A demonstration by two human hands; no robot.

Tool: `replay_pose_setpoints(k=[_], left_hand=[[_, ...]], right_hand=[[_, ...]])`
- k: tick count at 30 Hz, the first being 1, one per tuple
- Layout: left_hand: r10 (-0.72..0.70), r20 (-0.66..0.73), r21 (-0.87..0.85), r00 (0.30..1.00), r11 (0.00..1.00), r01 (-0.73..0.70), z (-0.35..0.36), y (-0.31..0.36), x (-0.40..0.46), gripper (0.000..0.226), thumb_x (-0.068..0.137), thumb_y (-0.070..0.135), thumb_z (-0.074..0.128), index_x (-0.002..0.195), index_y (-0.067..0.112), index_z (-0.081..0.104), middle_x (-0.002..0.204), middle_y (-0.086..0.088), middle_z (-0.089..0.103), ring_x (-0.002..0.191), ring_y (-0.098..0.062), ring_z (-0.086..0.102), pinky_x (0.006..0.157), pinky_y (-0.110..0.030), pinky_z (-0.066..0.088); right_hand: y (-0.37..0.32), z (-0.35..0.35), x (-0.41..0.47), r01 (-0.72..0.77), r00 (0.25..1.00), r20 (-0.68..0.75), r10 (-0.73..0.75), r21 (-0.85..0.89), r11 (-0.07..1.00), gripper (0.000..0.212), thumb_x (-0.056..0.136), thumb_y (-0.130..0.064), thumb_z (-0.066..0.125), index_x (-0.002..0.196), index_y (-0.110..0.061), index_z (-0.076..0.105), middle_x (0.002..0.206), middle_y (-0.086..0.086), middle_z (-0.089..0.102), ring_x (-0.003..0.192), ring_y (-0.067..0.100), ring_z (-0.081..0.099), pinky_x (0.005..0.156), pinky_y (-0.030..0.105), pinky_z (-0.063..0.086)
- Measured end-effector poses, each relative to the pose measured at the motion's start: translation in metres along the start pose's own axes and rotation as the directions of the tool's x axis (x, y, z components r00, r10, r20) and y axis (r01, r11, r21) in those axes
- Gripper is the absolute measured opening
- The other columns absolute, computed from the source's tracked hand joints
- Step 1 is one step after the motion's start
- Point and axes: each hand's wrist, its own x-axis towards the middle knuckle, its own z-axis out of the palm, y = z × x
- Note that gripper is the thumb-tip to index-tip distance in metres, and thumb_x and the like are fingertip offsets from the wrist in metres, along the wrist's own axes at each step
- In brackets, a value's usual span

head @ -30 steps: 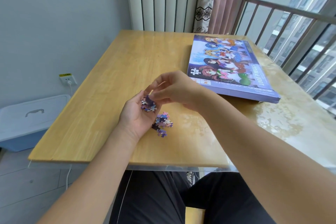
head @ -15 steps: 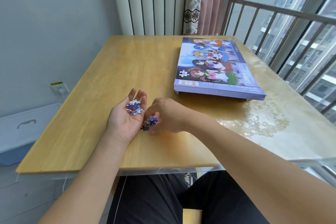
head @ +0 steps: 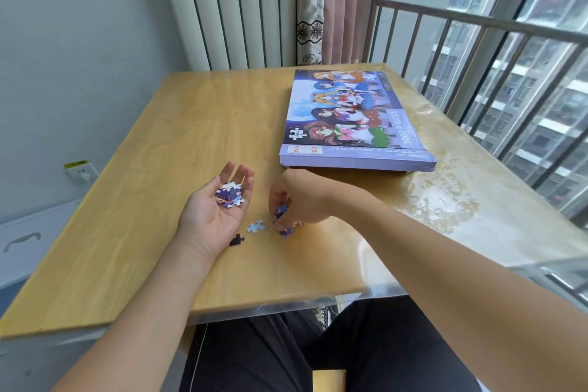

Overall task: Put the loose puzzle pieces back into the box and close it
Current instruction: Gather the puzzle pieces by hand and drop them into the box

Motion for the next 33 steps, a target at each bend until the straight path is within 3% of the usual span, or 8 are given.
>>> replay_pose_setpoints(k=[5,10,15,17,19,21,25,33], left_hand=[[0.0,0.014,-0.025,1.0,1.0,0.0,-0.004,0.004,-0.002,0.034,0.108,0.019,0.038,0.112,0.001,0.067,0.113,-0.019,0.069,0.109,-0.03,0.069,0.092,-0.036,0.058],[-0.009,-0.004,0.001,1.0,1.0,0.009,-0.004,0.006,-0.005,0.033,0.108,0.02,0.039,0.112,0.002,0.067,0.112,-0.018,0.069,0.105,-0.03,0.07,0.091,-0.037,0.058],[-0.001,-0.002,0.042,1.0,0.999,0.001,-0.002,0.005,-0.006,0.033,0.108,0.022,0.04,0.122,0.002,0.063,0.105,-0.019,0.071,0.095,-0.028,0.071,0.1,-0.036,0.053],[0.008,0.005,0.036,1.0,0.999,-0.008,-0.003,0.005,-0.007,0.034,0.107,0.02,0.04,0.126,0.001,0.061,0.101,-0.019,0.072,0.101,-0.028,0.069,0.1,-0.037,0.053],[0.007,0.009,-0.004,1.0,1.0,-0.007,-0.004,0.006,-0.009,0.031,0.107,0.018,0.041,0.121,0.001,0.062,0.096,-0.02,0.072,0.1,-0.029,0.067,0.098,-0.038,0.055],[-0.006,0.019,-0.051,1.0,0.999,0.007,-0.006,0.008,-0.01,0.029,0.107,0.017,0.042,0.116,0.0,0.064,0.102,-0.021,0.069,0.096,-0.031,0.068,0.091,-0.038,0.058],[-0.02,0.04,-0.118,0.999,0.993,0.025,-0.009,0.009,-0.009,0.028,0.107,0.017,0.042,0.109,0.0,0.064,0.104,-0.021,0.067,0.092,-0.031,0.07,0.082,-0.035,0.061],[-0.002,0.047,-0.095,0.999,0.995,0.007,-0.009,0.008,-0.009,0.015,0.099,0.008,0.055,0.1,0.0,0.068,0.085,-0.013,0.071,0.085,-0.019,0.068,0.071,-0.027,0.06]], right_hand=[[0.001,0.002,0.001,0.022,0.999,-0.038,-0.019,0.075,0.997,0.022,0.072,-0.016,0.087,0.087,-0.018,0.071,0.083,0.001,0.069,0.069,0.019,0.067,0.058,0.03,0.058],[-0.008,-0.008,0.006,0.006,0.997,-0.07,0.02,0.354,0.935,0.02,0.074,-0.006,0.085,0.082,-0.012,0.069,0.074,0.01,0.069,0.062,0.017,0.067,0.07,0.04,0.06],[-0.034,-0.02,0.021,0.054,0.991,-0.124,0.054,0.734,0.677,0.026,0.074,-0.003,0.087,0.088,-0.007,0.066,0.073,0.004,0.07,0.073,0.022,0.07,0.08,0.033,0.061],[-0.042,-0.018,0.029,0.058,0.982,-0.178,0.06,0.59,0.805,0.034,0.072,-0.011,0.09,0.098,-0.006,0.069,0.088,0.005,0.075,0.082,0.023,0.074,0.082,0.036,0.062],[-0.044,-0.017,0.029,0.104,0.93,-0.367,0.014,0.299,0.948,0.035,0.073,-0.02,0.09,0.102,-0.011,0.072,0.096,0.001,0.073,0.078,0.012,0.07,0.073,0.023,0.059],[-0.035,-0.022,0.018,0.107,0.897,-0.439,-0.045,0.116,0.987,0.032,0.072,-0.021,0.089,0.098,-0.012,0.074,0.091,-0.002,0.071,0.072,0.004,0.063,0.065,0.016,0.051],[-0.005,-0.01,-0.01,-0.074,0.997,0.005,0.075,-0.142,0.987,0.041,0.063,-0.032,0.094,0.096,-0.019,0.074,0.086,-0.007,0.07,0.08,0.014,0.066,0.073,0.03,0.054],[0.012,-0.005,-0.017,-0.088,0.996,-0.004,0.088,-0.083,0.993,0.019,0.068,-0.017,0.091,0.079,-0.019,0.075,0.073,-0.001,0.073,0.065,0.014,0.07,0.057,0.022,0.052]])
